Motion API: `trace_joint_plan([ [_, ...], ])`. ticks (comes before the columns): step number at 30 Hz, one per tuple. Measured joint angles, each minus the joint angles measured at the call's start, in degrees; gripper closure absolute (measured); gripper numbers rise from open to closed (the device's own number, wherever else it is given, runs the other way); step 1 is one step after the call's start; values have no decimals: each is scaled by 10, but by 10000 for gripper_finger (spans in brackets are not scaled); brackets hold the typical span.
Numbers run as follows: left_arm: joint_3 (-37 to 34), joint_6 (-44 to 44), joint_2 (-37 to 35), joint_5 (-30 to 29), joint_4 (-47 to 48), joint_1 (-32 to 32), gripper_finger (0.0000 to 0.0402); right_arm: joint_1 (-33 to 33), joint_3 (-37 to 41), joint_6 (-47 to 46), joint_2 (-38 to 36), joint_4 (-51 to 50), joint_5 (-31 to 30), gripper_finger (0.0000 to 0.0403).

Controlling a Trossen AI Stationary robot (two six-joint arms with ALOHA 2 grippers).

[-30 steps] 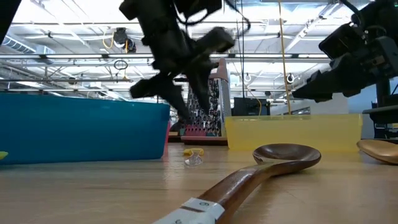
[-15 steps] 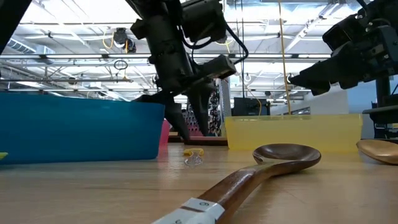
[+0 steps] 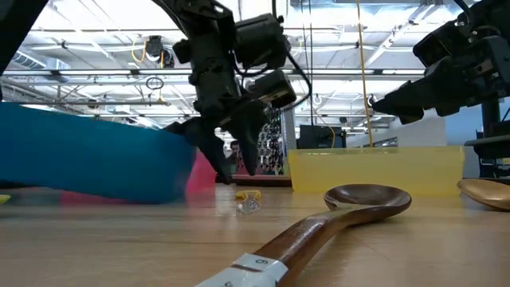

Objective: Pick & Place Kitchen Items
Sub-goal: Put the yellow spatula into the blue bin

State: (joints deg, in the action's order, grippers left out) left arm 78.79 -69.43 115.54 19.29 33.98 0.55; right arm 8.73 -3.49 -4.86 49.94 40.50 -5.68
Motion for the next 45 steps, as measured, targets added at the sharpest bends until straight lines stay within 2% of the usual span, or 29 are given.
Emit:
trace_joint_plan([
  [2,-1,-6,-4,47,5,-7,252,0,0,0,0,-6,0,239],
  [4,-1,-23,-11,66,15,-13,252,0,0,0,0,-6,0,239],
  [8,0,-25,-22,58,27,-18,252,0,0,2,0,-9,0,239],
  [12,0,-27,-53,5,40,-17,260,0,0,13,0,-11,0,239],
  [18,1,-32,-109,-109,54,-3,282,0,0,13,0,-10,0,239],
  [23,2,-60,-108,-95,52,21,296,0,1,13,0,-8,0,239],
  [26,14,-60,-105,-106,53,30,301,0,1,13,0,-5,0,239],
  [29,52,-49,-104,-133,82,36,307,0,1,14,0,0,0,239],
  [34,160,-27,-105,-195,176,47,317,0,1,28,0,4,0,239],
  [38,224,-12,-105,-235,194,57,327,0,1,27,0,4,0,239],
  [41,239,23,-106,-285,180,63,331,0,1,28,0,4,0,239],
  [45,217,49,-106,-310,183,63,332,0,1,28,0,4,0,239],
])
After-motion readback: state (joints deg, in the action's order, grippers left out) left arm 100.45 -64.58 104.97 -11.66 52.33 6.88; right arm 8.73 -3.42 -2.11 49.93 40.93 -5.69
